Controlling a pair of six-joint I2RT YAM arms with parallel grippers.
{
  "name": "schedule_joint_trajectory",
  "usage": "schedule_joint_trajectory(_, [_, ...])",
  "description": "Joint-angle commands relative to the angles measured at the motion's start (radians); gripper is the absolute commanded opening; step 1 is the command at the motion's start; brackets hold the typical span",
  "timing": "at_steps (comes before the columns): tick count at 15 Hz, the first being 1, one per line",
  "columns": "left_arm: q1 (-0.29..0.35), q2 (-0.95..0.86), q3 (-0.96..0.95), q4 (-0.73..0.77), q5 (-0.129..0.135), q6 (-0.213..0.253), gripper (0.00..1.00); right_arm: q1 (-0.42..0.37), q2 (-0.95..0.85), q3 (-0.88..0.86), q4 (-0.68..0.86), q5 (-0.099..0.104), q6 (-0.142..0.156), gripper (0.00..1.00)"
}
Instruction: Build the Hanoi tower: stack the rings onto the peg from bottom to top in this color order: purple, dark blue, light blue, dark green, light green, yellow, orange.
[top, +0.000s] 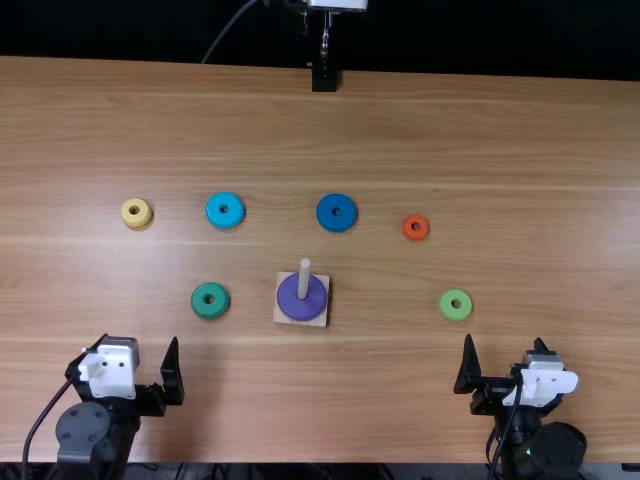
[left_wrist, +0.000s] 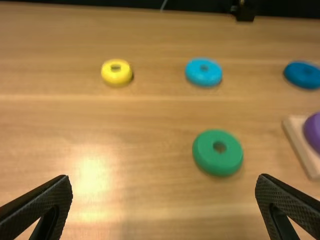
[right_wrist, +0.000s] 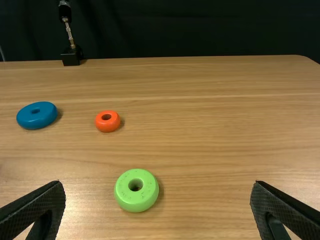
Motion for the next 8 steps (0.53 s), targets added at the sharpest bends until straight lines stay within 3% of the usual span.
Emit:
schedule_joint_trajectory(1, [-0.002,-0.014,-0.041,-0.011,-0.006,0.006,1.00,-0.013,-0.013,-0.078,-0.037,0.000,0.002,1.00])
schedule_joint_trajectory(8, [0.001,-0.116,-0.110,-0.030,-0.004,0.004,1.00,-0.013,-0.013,-0.078,-0.037,0.000,0.000,1.00])
